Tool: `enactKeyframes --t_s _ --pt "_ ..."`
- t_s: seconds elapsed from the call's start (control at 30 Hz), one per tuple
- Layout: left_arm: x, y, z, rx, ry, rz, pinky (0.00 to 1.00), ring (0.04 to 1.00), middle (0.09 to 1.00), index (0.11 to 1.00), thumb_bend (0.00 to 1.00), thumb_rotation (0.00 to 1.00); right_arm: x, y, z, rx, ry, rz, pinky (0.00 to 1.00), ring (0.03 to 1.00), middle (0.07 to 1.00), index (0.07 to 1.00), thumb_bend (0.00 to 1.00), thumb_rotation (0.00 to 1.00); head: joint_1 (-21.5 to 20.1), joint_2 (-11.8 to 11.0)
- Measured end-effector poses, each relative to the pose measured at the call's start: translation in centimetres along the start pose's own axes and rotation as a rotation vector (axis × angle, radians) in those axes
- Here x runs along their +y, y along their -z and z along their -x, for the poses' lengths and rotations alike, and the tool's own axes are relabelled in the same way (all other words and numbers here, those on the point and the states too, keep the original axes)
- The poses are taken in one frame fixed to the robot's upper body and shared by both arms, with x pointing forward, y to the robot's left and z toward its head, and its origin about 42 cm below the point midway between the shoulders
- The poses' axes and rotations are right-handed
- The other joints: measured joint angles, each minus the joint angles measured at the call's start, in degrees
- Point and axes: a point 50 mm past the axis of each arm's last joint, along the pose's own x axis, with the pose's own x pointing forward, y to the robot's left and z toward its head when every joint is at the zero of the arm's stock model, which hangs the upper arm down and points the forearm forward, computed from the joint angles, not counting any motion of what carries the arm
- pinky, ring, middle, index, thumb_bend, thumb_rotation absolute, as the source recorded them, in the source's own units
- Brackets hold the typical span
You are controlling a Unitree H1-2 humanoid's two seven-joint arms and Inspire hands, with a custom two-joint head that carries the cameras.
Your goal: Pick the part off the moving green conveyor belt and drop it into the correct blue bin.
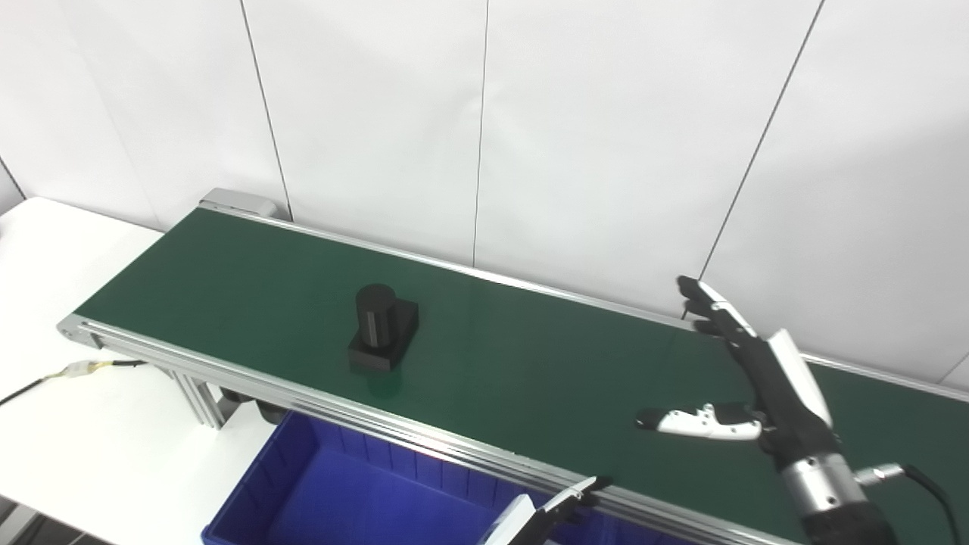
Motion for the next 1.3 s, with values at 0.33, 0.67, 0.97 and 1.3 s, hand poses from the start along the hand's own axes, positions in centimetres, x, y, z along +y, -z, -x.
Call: enactKeyframes --t_s 0.33,0.67,0.97,1.3 --pt "0.1 -0.1 0.0 -0.005 -0.015 -0.003 0.72 0.837 0.907 0.938 1.00 0.42 1.0 -0.5 -2.9 0.020 -0.056 0.044 0.84 0.904 0.935 0.933 0.90 0.33 -0.18 0.27" --pt "0.4 -1.0 -0.3 -0.044 -0.023 0.001 0.77 0.866 0.921 0.955 1.00 0.46 2.7 -0.3 -5.2 0.045 -0.102 0.031 0.76 0.814 0.903 0.930 0.91 0.33 0.35 0.35" --pt "0.7 -1.7 0.4 -0.074 -0.028 0.001 0.85 0.900 0.931 0.955 1.00 0.45 3.8 -0.2 -6.8 0.064 -0.126 0.026 0.69 0.833 0.914 0.925 0.93 0.37 0.44 0.26" --pt "0.7 -2.0 1.2 -0.083 -0.040 -0.001 0.88 0.927 0.948 0.954 1.00 0.47 5.3 -0.1 -8.9 0.091 -0.162 0.023 0.80 0.875 0.902 0.920 0.95 0.38 0.00 0.35"
